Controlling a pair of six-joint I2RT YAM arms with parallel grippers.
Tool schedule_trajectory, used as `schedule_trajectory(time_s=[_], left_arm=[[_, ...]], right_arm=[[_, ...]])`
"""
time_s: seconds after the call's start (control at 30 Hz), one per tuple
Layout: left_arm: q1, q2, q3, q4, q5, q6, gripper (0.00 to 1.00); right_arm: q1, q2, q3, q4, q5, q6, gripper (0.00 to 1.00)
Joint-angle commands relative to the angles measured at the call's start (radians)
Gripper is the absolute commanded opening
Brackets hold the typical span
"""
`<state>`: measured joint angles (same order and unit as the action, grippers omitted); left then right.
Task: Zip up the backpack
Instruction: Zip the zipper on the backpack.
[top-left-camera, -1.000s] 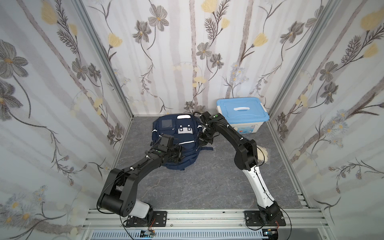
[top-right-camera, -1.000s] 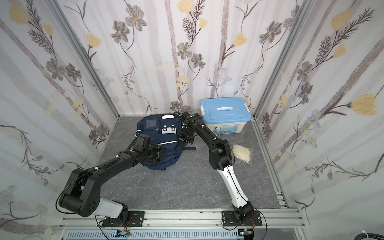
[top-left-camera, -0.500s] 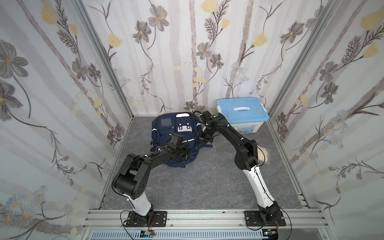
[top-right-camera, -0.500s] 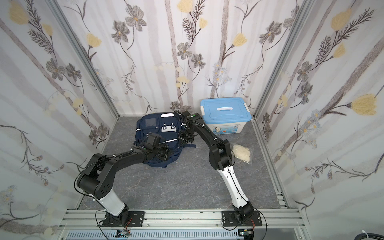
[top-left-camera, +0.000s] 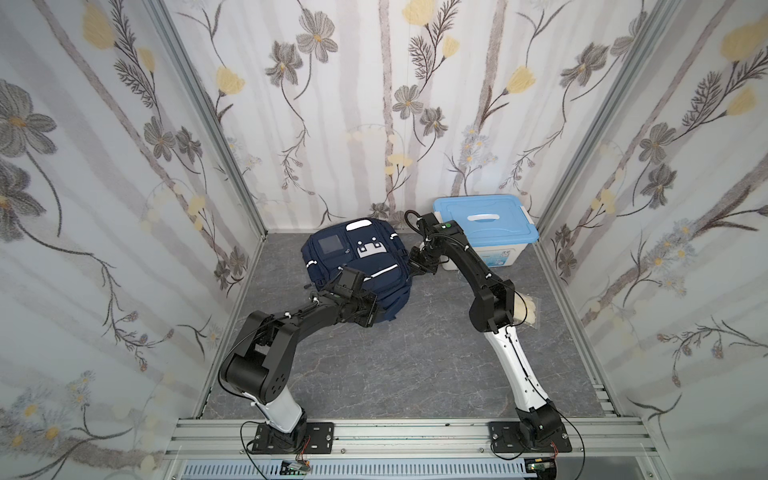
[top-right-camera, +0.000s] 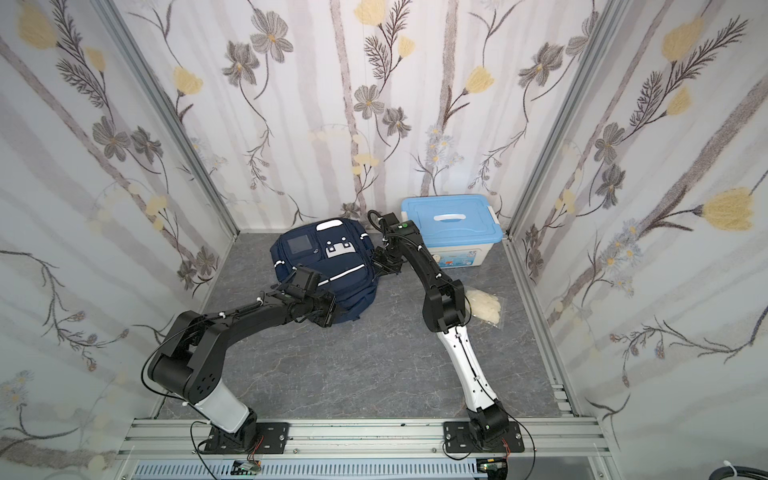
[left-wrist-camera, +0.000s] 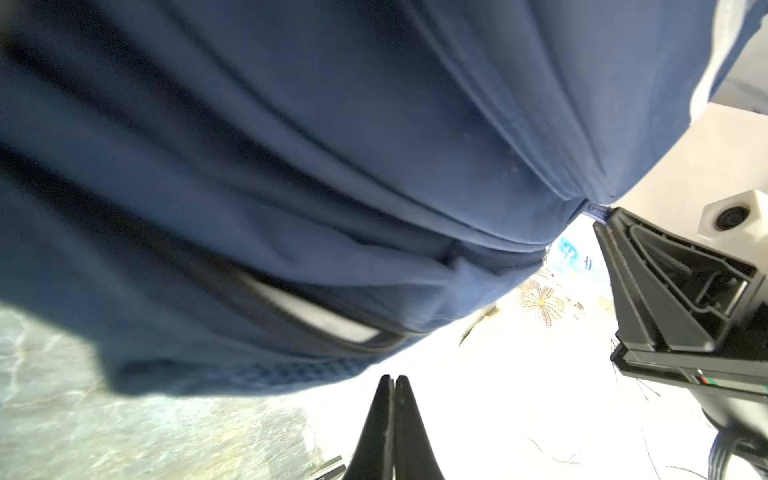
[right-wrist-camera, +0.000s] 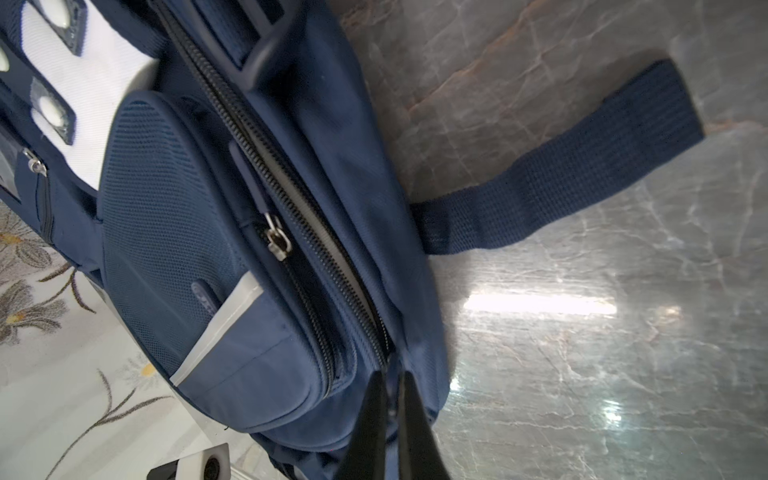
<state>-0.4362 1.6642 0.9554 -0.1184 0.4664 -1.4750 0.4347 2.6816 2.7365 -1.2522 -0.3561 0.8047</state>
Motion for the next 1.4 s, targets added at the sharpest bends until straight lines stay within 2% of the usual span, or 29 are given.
schedule_trajectory(time_s=[0.0,0.07,0.17,0.3,0.47,0.63,0.77,1.23,1.37], left_arm=[[0.004,0.008,0.088,-0.054,-0.017,0.073,0.0],[0.001,0.014,0.169,-0.127,-0.042,0.124,0.17],[0.005,0.023,0.184,-0.141,-0.049,0.118,0.25],[0.0,0.012,0.11,-0.087,-0.045,0.069,0.24],[-0.001,-0.018,0.081,-0.128,-0.064,0.085,0.24],[0.001,-0.075,0.026,-0.119,-0.126,0.061,0.24],[0.008,-0.117,0.039,-0.147,-0.155,0.074,0.26],[0.009,-0.101,0.01,-0.103,-0.172,0.037,0.26],[0.005,-0.084,0.02,-0.11,-0.187,0.035,0.33]], right_arm=[[0.026,-0.041,-0.029,0.012,-0.008,-0.024,0.0],[0.044,-0.065,-0.062,0.008,-0.017,-0.035,0.0],[0.078,-0.11,-0.133,0.008,-0.024,-0.047,0.0],[0.112,-0.17,-0.205,0.013,-0.011,-0.037,0.0],[0.133,-0.193,-0.235,0.013,-0.031,-0.006,0.0],[0.147,-0.208,-0.249,0.013,-0.035,-0.008,0.0],[0.15,-0.229,-0.279,0.012,-0.032,-0.012,0.0],[0.175,-0.25,-0.271,0.014,-0.045,0.005,0.0],[0.183,-0.252,-0.272,0.014,-0.051,0.007,0.0]])
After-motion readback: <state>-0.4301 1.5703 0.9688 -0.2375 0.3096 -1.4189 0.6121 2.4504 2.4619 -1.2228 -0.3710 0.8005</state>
